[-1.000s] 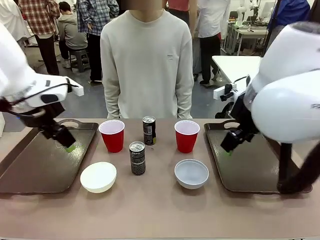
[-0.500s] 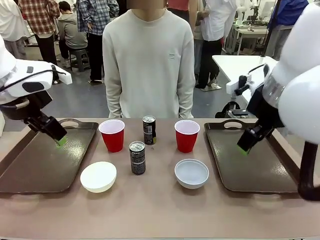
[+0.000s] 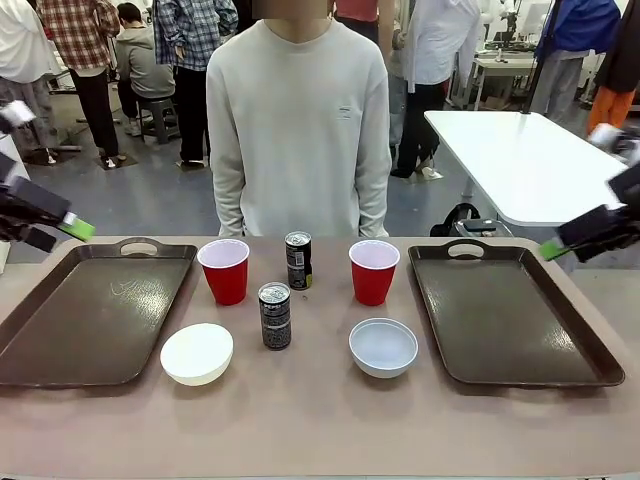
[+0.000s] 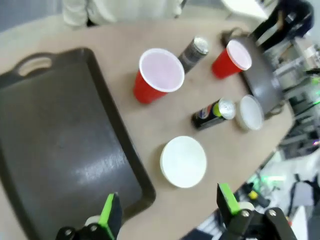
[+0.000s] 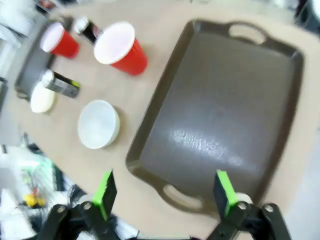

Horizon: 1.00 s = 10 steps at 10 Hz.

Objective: Prepare tableware on both trays.
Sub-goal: Pick up a Picnic Bowl from the table and place it on a Handle tray.

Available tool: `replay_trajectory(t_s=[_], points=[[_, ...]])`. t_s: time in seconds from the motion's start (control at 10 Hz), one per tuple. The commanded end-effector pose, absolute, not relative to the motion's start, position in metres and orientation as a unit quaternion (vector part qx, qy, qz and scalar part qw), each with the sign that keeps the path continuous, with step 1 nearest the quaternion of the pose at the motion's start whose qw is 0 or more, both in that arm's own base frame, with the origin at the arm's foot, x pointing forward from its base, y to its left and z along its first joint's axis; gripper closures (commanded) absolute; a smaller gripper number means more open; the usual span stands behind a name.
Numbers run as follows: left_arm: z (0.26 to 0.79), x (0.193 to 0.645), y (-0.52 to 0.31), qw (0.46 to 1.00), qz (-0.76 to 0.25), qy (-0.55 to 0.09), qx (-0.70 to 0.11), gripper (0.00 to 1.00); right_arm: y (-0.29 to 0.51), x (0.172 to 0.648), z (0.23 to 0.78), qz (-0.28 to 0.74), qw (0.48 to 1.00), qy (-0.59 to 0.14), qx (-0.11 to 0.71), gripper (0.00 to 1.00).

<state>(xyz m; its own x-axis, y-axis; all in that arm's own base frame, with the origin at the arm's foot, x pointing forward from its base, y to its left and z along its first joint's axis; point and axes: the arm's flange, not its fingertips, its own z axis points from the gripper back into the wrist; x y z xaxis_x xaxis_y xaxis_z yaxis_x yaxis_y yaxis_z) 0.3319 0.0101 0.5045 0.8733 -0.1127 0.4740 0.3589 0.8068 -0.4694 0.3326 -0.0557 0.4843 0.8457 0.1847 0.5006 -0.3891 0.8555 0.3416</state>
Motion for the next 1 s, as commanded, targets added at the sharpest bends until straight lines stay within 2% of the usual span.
replay_trajectory(t_s=[0.0, 0.2, 0.5, 0.7, 0.9], points=[[0.479, 0.296, 0.054, 0.897, -0.099, -0.232, -0.362, 0.0, -0.08, 0.261, 0.421, 0.111, 0.918, -0.259, 0.278, 0.0], [0.476, 0.29, 0.101, 0.888, -0.061, -0.238, -0.389, 0.0, -0.11, 0.242, 0.42, 0.073, 0.891, -0.3, 0.332, 0.0], [0.473, 0.272, 0.107, 0.874, -0.037, -0.264, -0.407, 0.0, -0.127, 0.217, 0.429, 0.07, 0.87, -0.337, 0.354, 0.0], [0.471, 0.268, 0.091, 0.871, -0.029, -0.271, -0.409, 0.0, -0.123, 0.212, 0.432, 0.082, 0.874, -0.329, 0.349, 0.0], [0.472, 0.282, 0.076, 0.876, -0.025, -0.26, -0.406, 0.0, -0.115, 0.221, 0.429, 0.091, 0.876, -0.317, 0.353, 0.0]])
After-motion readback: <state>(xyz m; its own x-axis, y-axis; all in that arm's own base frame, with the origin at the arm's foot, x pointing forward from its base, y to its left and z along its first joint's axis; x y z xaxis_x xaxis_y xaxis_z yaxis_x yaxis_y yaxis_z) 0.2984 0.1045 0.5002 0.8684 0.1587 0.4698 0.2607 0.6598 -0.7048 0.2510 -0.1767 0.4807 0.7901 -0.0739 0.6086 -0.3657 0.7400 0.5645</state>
